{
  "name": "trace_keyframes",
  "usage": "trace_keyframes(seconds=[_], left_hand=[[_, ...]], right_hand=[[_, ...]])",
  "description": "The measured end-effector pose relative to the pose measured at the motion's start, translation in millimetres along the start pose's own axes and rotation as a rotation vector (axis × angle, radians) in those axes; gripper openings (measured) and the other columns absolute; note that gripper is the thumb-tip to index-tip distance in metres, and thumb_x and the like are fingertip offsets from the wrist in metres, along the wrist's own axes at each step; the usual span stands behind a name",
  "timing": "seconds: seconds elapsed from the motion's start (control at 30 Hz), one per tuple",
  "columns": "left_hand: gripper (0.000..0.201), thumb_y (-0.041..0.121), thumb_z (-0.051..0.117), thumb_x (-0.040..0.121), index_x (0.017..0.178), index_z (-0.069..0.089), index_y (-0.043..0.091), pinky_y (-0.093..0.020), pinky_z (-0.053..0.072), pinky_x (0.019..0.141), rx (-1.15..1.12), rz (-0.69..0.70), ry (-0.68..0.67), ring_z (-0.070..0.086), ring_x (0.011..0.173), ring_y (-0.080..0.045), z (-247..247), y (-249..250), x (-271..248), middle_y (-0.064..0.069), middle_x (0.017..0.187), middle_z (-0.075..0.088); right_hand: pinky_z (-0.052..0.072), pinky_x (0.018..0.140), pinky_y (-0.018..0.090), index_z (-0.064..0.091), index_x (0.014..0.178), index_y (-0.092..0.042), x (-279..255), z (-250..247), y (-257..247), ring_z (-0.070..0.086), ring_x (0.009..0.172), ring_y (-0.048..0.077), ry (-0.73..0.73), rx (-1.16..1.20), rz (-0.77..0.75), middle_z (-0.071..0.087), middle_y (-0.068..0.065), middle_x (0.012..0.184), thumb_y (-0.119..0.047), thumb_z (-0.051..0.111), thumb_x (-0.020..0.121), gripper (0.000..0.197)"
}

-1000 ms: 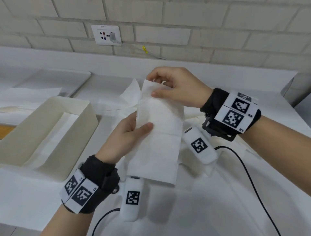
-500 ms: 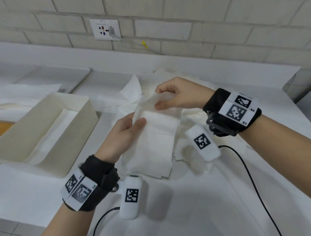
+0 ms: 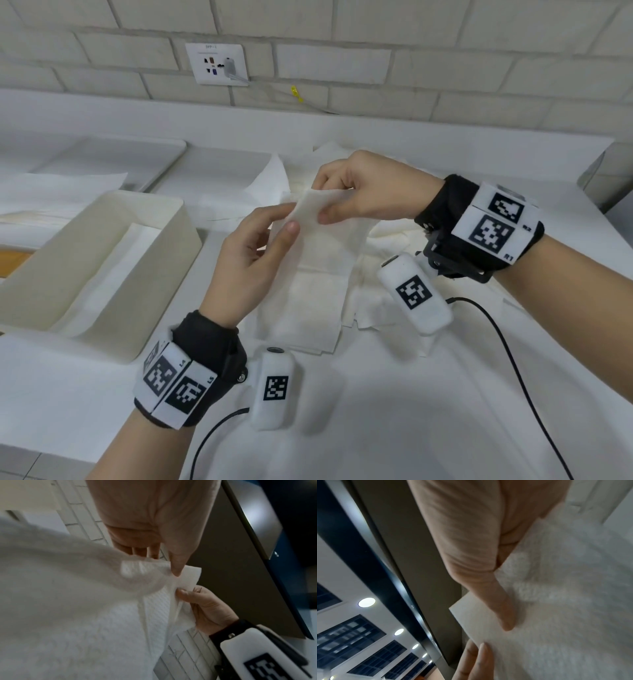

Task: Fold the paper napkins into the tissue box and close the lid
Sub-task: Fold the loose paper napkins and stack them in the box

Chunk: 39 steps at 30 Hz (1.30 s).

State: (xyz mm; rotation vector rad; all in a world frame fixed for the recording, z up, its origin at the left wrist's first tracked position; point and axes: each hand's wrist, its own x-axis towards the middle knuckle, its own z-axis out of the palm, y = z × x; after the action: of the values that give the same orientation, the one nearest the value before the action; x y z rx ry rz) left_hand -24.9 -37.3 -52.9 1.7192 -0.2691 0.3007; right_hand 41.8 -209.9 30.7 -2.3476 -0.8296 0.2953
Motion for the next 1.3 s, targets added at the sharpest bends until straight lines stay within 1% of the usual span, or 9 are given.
trace_keyframes(seconds=[0.1, 0.23, 0.4, 0.53, 0.67, 0.77, 0.93, 1.1, 1.3], left_hand=[[0.025, 0.045, 0.057, 0.086, 0.073, 0.064, 0.025, -0.034, 0.040, 0.057, 0.029, -0.002, 0.021, 0.049, 0.066, -0.011, 1.8, -0.1, 1.4, -0.004, 0.065, 0.054], [0.063, 0.054, 0.054, 0.082, 0.081, 0.053, -0.009, -0.056, 0.042, 0.062, 0.010, -0.019, 0.017, 0.045, 0.069, -0.025, 4.7, 1.3, 0.6, -0.032, 0.073, 0.049], [0.034, 0.046, 0.046, 0.088, 0.079, 0.051, 0.013, -0.034, 0.037, 0.060, -0.012, -0.011, 0.067, 0.045, 0.067, -0.017, 10.7, 4.1, -2.7, -0.005, 0.072, 0.048], [0.008, 0.031, 0.047, 0.092, 0.091, 0.041, 0.025, -0.030, 0.044, 0.068, -0.012, -0.019, 0.092, 0.053, 0.075, -0.007, 14.9, 2.8, -1.2, 0.004, 0.087, 0.054], [0.041, 0.011, 0.062, 0.088, 0.123, 0.043, 0.021, -0.023, 0.054, 0.072, -0.315, -0.210, -0.063, 0.068, 0.092, -0.011, 8.1, 1.4, 2.5, -0.003, 0.107, 0.068], [0.029, 0.011, 0.065, 0.081, 0.110, 0.062, 0.009, -0.022, 0.054, 0.070, -0.343, -0.337, -0.146, 0.070, 0.090, -0.016, 0.4, -4.3, 5.2, -0.003, 0.100, 0.073], [0.013, 0.014, 0.053, 0.096, 0.104, 0.062, 0.012, -0.030, 0.054, 0.078, -0.204, -0.354, 0.152, 0.069, 0.088, -0.014, -15.8, -26.2, 8.3, 0.001, 0.097, 0.073], [0.029, 0.023, 0.052, 0.094, 0.118, 0.057, 0.008, -0.040, 0.050, 0.089, -0.148, -0.382, 0.316, 0.064, 0.103, -0.025, -32.9, -39.8, 8.9, -0.006, 0.111, 0.068], [0.047, -0.002, 0.052, 0.092, 0.136, 0.038, 0.008, -0.019, 0.054, 0.065, -0.315, -0.452, 0.296, 0.066, 0.089, -0.011, -39.5, -43.3, 10.9, -0.008, 0.119, 0.061]], right_hand=[[0.039, 0.068, 0.013, 0.071, 0.086, 0.003, -0.7, -0.7, -4.6, 0.055, 0.081, 0.009, 0.070, -0.024, -0.063, 0.055, -0.016, 0.084, -0.012, 0.072, 0.078, 0.017], [0.042, 0.073, 0.016, 0.071, 0.081, 0.002, -1.2, -1.4, -6.8, 0.055, 0.083, 0.011, 0.172, 0.001, -0.097, 0.055, -0.017, 0.082, -0.010, 0.075, 0.074, 0.014], [0.045, 0.077, 0.024, 0.070, 0.078, 0.002, -1.7, 3.5, -5.7, 0.057, 0.079, 0.022, 0.277, 0.083, -0.116, 0.056, -0.013, 0.079, -0.010, 0.075, 0.074, 0.013], [0.043, 0.079, 0.021, 0.067, 0.075, -0.005, -0.7, 9.5, -4.4, 0.054, 0.078, 0.010, 0.353, 0.141, -0.129, 0.055, -0.014, 0.079, -0.009, 0.076, 0.073, 0.010], [0.044, 0.080, 0.020, 0.063, 0.080, -0.011, 1.0, 8.2, -3.3, 0.054, 0.078, -0.001, 0.379, 0.110, -0.172, 0.054, -0.017, 0.080, -0.008, 0.073, 0.076, 0.011], [0.041, 0.072, 0.008, 0.055, 0.089, -0.017, 2.6, 6.7, 5.3, 0.054, 0.074, -0.007, 0.296, 0.144, -0.170, 0.054, -0.014, 0.085, -0.003, 0.067, 0.080, 0.020], [0.040, 0.063, 0.009, 0.052, 0.102, -0.012, -2.9, 18.4, 32.6, 0.053, 0.070, 0.009, 0.275, 0.042, -0.004, 0.053, -0.004, 0.085, -0.010, 0.066, 0.083, 0.024], [0.046, 0.081, 0.031, 0.055, 0.111, -0.015, -17.2, 57.8, 55.6, 0.051, 0.095, 0.019, -0.270, -0.396, 0.098, 0.050, 0.001, 0.104, -0.035, 0.069, 0.079, 0.040], [0.031, 0.072, 0.029, 0.051, 0.106, -0.013, -19.4, 93.2, 65.5, 0.040, 0.088, 0.019, -0.368, -0.724, 0.026, 0.042, 0.003, 0.107, -0.057, 0.065, 0.072, 0.057]])
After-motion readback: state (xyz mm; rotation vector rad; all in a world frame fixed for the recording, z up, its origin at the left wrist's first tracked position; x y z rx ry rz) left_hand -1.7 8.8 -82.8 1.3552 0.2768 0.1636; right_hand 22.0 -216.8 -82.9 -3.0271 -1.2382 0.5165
